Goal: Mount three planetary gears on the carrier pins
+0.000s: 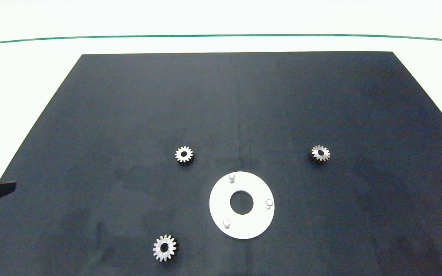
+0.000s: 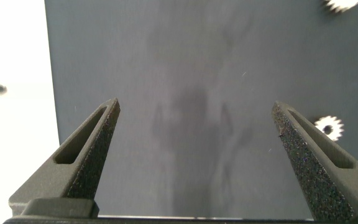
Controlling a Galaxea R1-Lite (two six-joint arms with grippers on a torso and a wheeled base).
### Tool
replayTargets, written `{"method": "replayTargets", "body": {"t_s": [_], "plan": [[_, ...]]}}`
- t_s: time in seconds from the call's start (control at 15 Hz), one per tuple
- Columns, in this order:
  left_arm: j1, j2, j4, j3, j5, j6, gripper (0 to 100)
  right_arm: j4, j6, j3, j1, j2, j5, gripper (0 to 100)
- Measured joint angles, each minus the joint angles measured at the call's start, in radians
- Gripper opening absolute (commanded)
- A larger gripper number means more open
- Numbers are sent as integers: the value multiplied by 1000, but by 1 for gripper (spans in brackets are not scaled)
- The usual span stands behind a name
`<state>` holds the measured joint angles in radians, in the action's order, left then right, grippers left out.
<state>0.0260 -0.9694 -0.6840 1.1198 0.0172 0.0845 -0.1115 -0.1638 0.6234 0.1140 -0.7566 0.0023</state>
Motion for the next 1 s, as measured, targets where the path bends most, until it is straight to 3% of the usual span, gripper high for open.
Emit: {"method": "replayTargets", "body": {"t_s": [0.07, 0.2, 0.47, 0.6, 0.8, 1.0], "plan": [[-4, -55, -40, 39, 18, -15, 100, 0, -1, 45, 10, -60, 3, 100], [-8, -117, -50, 72, 24, -23, 100, 0, -20, 132, 20, -173, 21, 100], [-11, -145, -53, 86, 28, -23, 100, -15, -117, 293, 30, -403, 40, 100], [-11, -145, -54, 87, 28, -22, 100, -61, -165, 369, 43, -509, 48, 100], [-11, -139, -54, 88, 28, -22, 100, -100, -197, 474, 81, -645, 55, 100], [-11, -129, -55, 88, 28, -22, 100, -226, -219, 612, 126, -738, 55, 100]]}}
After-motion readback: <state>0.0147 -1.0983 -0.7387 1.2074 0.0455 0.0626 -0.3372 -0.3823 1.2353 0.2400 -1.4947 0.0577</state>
